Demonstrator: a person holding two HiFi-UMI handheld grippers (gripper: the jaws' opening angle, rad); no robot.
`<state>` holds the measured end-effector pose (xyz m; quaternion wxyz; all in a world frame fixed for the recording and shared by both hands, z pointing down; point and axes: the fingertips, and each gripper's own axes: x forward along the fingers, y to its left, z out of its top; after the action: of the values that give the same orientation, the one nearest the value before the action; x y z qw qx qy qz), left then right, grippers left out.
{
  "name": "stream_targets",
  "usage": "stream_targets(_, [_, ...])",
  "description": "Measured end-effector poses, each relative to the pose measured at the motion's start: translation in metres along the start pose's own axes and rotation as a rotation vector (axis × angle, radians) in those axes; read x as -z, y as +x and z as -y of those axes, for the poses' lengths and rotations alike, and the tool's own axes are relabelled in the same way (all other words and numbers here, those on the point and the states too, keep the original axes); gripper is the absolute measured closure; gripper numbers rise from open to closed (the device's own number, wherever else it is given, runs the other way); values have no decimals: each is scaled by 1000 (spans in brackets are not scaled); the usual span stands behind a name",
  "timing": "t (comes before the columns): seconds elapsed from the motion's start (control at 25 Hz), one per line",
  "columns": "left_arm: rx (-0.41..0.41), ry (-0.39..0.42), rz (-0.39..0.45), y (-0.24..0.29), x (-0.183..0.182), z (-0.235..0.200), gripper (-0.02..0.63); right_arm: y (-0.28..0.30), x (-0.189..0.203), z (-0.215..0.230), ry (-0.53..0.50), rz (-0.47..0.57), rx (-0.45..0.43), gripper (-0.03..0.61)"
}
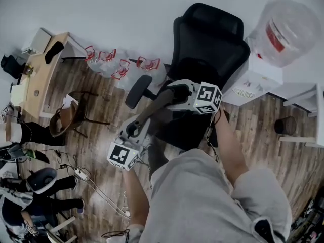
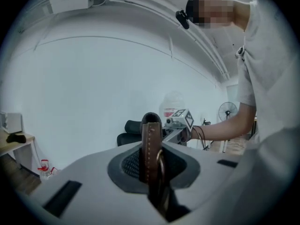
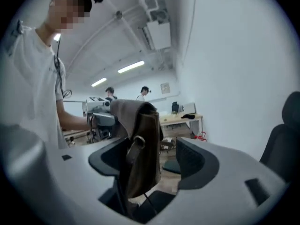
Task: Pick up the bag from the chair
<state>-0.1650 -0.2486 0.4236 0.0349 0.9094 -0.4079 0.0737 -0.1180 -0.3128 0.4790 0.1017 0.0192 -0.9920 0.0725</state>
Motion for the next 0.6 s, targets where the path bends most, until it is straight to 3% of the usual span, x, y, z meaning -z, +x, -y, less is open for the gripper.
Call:
stream_targets(0.08, [30,2,33,5,-16,-9,566,-6,-15,7,64,122,32,253])
stream_targets(0.2, [59,1,63,9,-34,-19,566,-14,-44,7,162,287,-2,301])
stream_targets(0.32, [52,-7,83,16,-48,-32,566,-19,-66,12,180,350,-12,318])
stream_targets(0.36, [38,-13,89,20,-50,-39,566,-21,-69,19,174,351,16,366])
stream_targets(0.6, [-102,-63,86,48,-35,-68,565,-27,-70,48,213,376,296,421])
